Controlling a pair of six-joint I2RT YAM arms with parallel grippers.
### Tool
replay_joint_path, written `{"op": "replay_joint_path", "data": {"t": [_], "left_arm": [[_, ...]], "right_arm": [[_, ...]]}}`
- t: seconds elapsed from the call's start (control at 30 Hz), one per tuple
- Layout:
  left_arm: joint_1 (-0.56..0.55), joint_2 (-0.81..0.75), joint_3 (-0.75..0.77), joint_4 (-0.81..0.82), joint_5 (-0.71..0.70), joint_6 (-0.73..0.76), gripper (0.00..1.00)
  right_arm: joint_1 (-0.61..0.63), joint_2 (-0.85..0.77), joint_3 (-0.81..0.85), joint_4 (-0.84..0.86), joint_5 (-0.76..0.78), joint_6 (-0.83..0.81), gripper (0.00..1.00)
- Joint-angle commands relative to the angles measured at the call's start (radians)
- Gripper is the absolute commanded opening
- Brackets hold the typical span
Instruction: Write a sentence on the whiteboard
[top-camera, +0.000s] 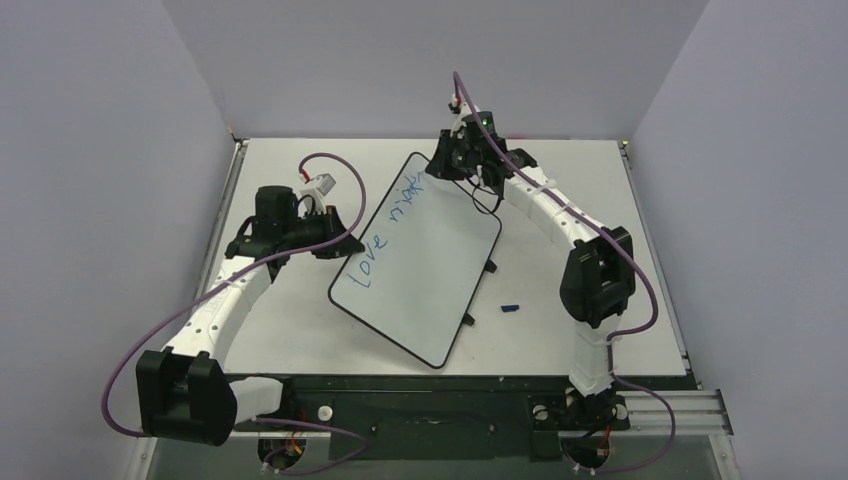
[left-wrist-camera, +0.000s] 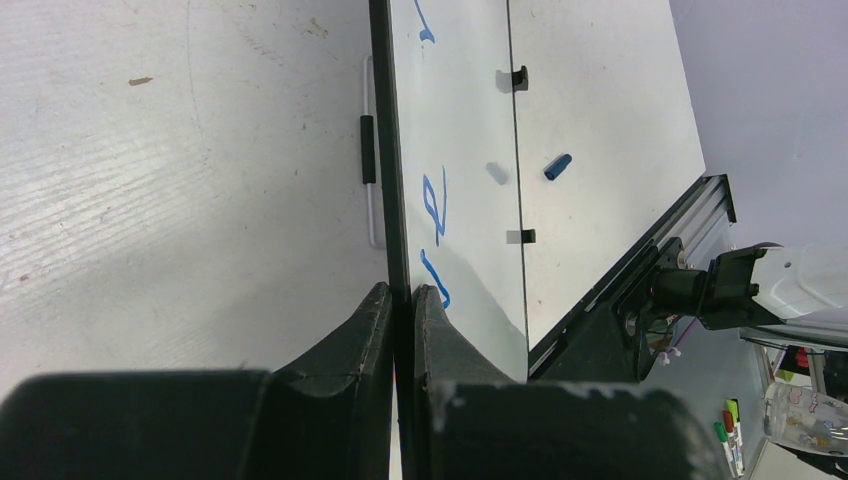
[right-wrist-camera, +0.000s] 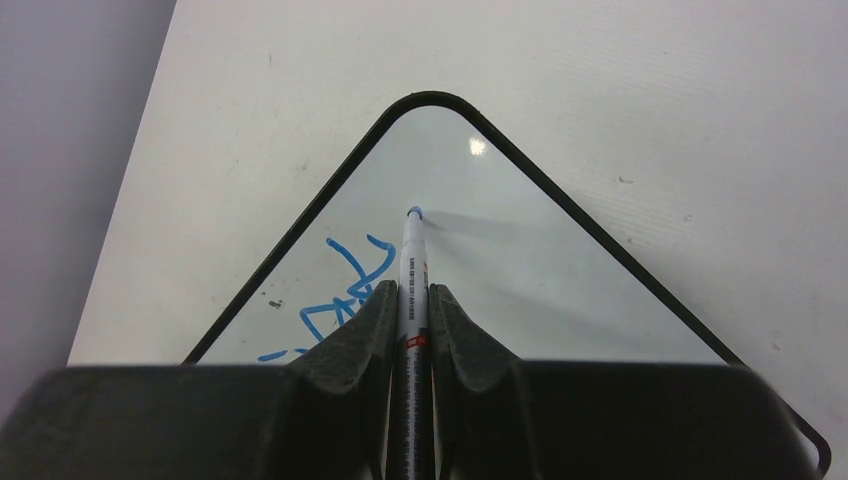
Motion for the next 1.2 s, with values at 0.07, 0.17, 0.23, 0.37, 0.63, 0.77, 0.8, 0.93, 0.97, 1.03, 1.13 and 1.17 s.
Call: {"op": "replay_joint_path", "data": {"t": [0.07,0.17,0.23,0.37,0.63,0.77,0.8,0.93,0.97,1.03,1.13,1.17], "left_arm": [[-0.021,-0.014,0.039,0.042,0.025,0.083,0.00],[-0.020,-0.017,0.039,0.042,0.025,0.083,0.00],[-0.019,-0.016,0.040,0.042,0.025,0.083,0.00],[-0.020,-0.018,0.040,0.042,0.024,0.083,0.00],[-0.020,-0.019,0.038,0.044,0.025,0.083,0.00],[-0.023,-0.018,0.037,0.044,0.023,0.083,0.00],[-0.023,-0.019,0.038,0.044,0.023,0.083,0.00],[-0.023,-0.017,0.038,0.044,0.023,0.083,0.00],[-0.023,-0.016,0.038,0.044,0.024,0.083,0.00],[-0.022,-0.016,0.038,0.044,0.024,0.083,0.00],[-0.024,-0.014,0.039,0.043,0.025,0.083,0.00],[-0.025,-0.014,0.038,0.043,0.025,0.083,0.00]], "right_arm": [[0.023,-0.058,-0.058,0.007,0.003,-0.009,0.00],[0.023,-0.072,-0.087,0.010,0.005,-0.010,0.00],[0.026,-0.084,-0.105,0.012,0.004,-0.011,0.00],[0.033,-0.101,-0.139,0.016,0.006,-0.019,0.00],[0.020,-0.103,-0.156,0.019,0.034,-0.024,0.00],[0.006,-0.082,-0.113,0.013,0.046,-0.021,0.00],[0.001,-0.070,-0.103,0.008,0.047,-0.021,0.00],[-0.012,-0.037,-0.024,-0.019,0.055,-0.023,0.00],[-0.013,-0.032,-0.016,-0.024,0.057,-0.024,0.00],[-0.015,-0.027,0.003,-0.037,0.061,-0.026,0.00],[-0.018,-0.044,0.003,-0.048,0.077,-0.033,0.00],[-0.018,-0.061,-0.003,-0.048,0.080,-0.036,0.00]]}}
